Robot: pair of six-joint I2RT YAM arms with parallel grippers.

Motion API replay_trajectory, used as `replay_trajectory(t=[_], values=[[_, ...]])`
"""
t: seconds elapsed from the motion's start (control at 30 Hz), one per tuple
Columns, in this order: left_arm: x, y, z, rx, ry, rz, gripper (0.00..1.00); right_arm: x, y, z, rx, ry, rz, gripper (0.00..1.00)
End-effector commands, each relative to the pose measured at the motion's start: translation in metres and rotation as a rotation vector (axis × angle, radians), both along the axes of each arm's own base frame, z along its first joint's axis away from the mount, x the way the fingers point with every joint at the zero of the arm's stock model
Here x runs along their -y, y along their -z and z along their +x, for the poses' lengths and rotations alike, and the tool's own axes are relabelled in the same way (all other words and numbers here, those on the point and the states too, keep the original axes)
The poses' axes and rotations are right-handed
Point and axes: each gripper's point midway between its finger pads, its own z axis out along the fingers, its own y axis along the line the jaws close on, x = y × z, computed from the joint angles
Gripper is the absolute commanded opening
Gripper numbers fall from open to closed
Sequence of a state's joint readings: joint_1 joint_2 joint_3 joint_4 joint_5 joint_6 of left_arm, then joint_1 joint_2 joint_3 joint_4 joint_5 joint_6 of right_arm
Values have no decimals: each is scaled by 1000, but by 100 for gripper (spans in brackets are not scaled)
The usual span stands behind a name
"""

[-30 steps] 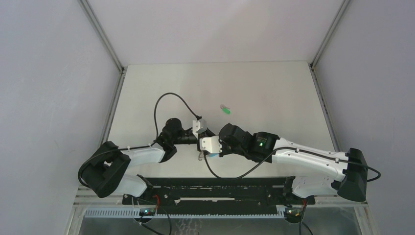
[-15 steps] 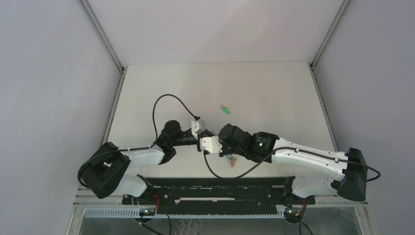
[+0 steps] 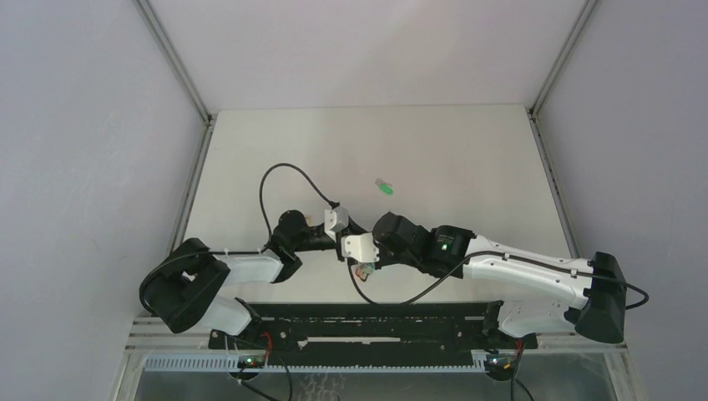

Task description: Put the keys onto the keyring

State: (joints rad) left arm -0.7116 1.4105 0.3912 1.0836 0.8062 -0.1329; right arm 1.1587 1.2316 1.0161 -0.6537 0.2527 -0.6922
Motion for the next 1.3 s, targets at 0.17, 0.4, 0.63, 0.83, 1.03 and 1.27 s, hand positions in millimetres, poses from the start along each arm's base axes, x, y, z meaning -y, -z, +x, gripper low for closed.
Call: replay_trajectory(t=[0.17,0.4,0.63,0.83,1.03,1.27], values=[[5,2,-7,5,44,-5,27,-14,-25,2,36,-2,99,0],[8,7,-8,-9,67,18,28,-14,-27,1,38,-11,103,0],[8,6,-13,-8,97,18,30,-14,-26,0,34,-14,101,0],[8,3,-16,-6,109,13,26,-15,-27,-1,34,-22,102,0],[8,3,-15,-12,103,12,7,-13,-27,0,35,-10,100,0],[1,10,3,-36,-38,47,0,-4,-26,2,26,65,102,0]])
